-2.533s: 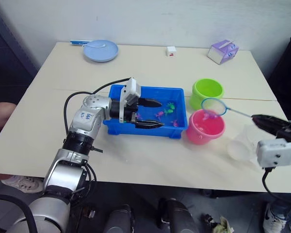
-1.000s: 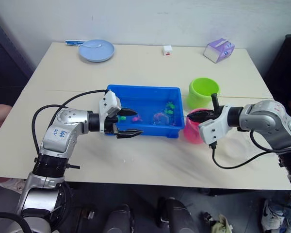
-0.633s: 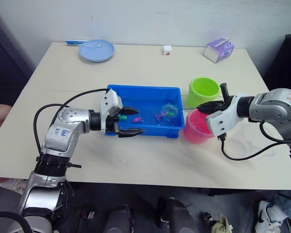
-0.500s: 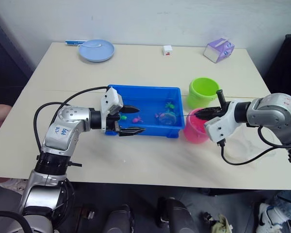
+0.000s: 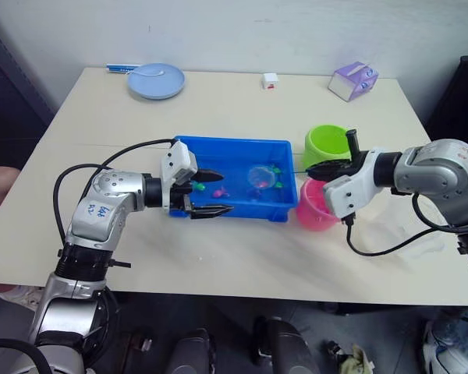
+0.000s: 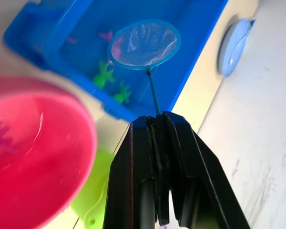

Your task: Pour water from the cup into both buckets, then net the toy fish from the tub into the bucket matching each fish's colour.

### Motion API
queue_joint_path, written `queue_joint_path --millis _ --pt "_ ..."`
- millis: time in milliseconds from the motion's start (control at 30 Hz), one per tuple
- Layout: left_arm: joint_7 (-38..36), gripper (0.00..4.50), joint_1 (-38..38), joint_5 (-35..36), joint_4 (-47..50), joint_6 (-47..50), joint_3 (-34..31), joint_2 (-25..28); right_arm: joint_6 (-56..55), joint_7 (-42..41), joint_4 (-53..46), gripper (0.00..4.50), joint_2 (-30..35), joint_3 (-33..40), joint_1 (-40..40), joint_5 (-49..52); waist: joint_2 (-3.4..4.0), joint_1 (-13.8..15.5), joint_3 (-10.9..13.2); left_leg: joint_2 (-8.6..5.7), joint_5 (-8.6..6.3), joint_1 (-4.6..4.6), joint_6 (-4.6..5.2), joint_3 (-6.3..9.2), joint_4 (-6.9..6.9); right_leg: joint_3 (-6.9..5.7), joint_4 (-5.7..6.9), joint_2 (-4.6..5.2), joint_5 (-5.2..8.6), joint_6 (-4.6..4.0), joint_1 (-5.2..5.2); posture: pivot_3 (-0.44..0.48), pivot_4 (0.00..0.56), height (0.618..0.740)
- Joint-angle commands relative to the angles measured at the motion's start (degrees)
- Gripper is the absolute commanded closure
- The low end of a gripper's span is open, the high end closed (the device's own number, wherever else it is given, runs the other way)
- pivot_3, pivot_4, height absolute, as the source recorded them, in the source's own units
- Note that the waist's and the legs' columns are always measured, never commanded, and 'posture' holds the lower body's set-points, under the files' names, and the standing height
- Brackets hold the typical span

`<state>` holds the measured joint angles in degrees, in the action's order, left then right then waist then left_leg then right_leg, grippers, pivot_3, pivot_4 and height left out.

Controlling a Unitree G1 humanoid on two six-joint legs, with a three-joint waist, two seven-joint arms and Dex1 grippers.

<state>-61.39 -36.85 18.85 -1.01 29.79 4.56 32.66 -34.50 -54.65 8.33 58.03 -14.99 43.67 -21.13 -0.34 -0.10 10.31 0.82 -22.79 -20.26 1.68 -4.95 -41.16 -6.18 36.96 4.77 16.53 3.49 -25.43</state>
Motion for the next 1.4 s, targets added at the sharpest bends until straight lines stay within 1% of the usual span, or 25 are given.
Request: queue_joint_path --millis 33,200,333,433,533,700,833,1000,1300,1400 --pt "-0.43 0.00 0.38 0.56 1.53 -0.83 -0.02 0.51 -1.25 -1.57 0.09 3.72 1.40 0.50 1.11 0.07 0.00 -0.05 0.00 0.00 0.00 0.00 0.00 0.00 0.00 0.00 0.00 0.00 0.00 0.00 0.00 0.000 0.150 0.739" --pt "-0.34 0.00 0.57 0.95 2.18 -0.26 -0.12 0.59 -0.26 -3.37 -1.59 3.72 1.45 0.44 -1.01 0.92 0.00 0.02 0.00 0.01 0.00 0.00 0.00 0.00 0.00 0.00 0.01 -0.01 0.00 0.00 0.00 0.000 0.150 0.739" --pt "-0.26 0.00 0.36 0.98 2.10 -0.04 -0.14 0.53 4.79 -5.91 -6.11 3.72 0.68 1.64 -4.06 5.24 0.00 0.16 0.00 0.00 0.00 -0.02 0.00 0.01 -0.01 -0.01 0.00 0.02 0.00 0.00 0.00 0.000 0.150 0.739" --pt "-0.21 0.00 0.14 0.94 1.87 -0.07 -0.13 0.45 7.72 -6.16 -8.45 3.72 0.01 2.41 -4.84 6.82 0.00 0.04 0.00 0.00 0.00 -0.01 0.00 0.01 -0.01 -0.01 0.01 0.01 0.00 0.00 0.00 0.000 0.150 0.739" --pt "-0.25 0.00 -0.15 0.88 1.59 -0.22 -0.05 0.30 8.48 -4.17 -8.10 3.72 -0.58 2.85 -3.65 5.32 0.00 0.02 0.00 0.01 0.00 0.00 0.00 0.02 0.00 -0.01 0.01 0.00 0.00 0.00 0.00 0.000 0.150 0.739" --pt "-0.26 0.00 -0.54 0.80 1.21 -0.46 0.03 0.12 7.99 -2.68 -5.49 3.72 0.30 3.02 -1.59 3.02 0.00 0.09 0.00 0.01 0.00 0.00 0.00 0.01 0.00 -0.01 0.01 0.00 0.00 0.00 0.00 0.000 0.150 0.739" --pt "-0.21 0.00 -0.57 0.75 1.11 -0.60 0.03 0.04 7.10 -3.13 -4.48 3.72 1.09 2.42 -1.05 2.43 0.00 0.10 0.00 0.00 0.00 -0.01 0.00 0.01 0.00 -0.02 0.00 0.01 0.00 0.00 0.00 0.000 0.150 0.739" --pt "-0.06 0.00 -0.60 0.78 1.18 -0.53 -0.04 -0.03 4.25 -4.54 -4.94 3.72 1.87 1.00 -2.68 2.19 0.00 -0.01 0.00 0.00 0.00 0.00 0.00 0.01 0.00 -0.01 0.00 0.00 0.00 0.00 0.00 0.000 0.150 0.739" --pt "-0.09 0.00 -0.41 0.64 1.41 -0.65 -0.06 0.27 10.87 -5.84 -9.63 3.72 -0.18 1.78 -7.43 4.66 0.00 0.10 0.00 0.00 0.00 0.00 0.00 0.02 0.00 -0.02 0.01 0.00 0.00 0.00 0.00 0.000 0.150 0.739" --pt "-0.12 0.00 -0.42 0.63 1.37 -0.69 -0.05 0.29 18.27 -6.28 -12.78 3.72 -1.92 3.24 -10.51 8.59 0.00 0.09 0.00 0.00 0.00 0.00 0.00 0.01 0.00 -0.01 0.00 0.00 0.00 0.00 0.00 0.000 0.150 0.739"
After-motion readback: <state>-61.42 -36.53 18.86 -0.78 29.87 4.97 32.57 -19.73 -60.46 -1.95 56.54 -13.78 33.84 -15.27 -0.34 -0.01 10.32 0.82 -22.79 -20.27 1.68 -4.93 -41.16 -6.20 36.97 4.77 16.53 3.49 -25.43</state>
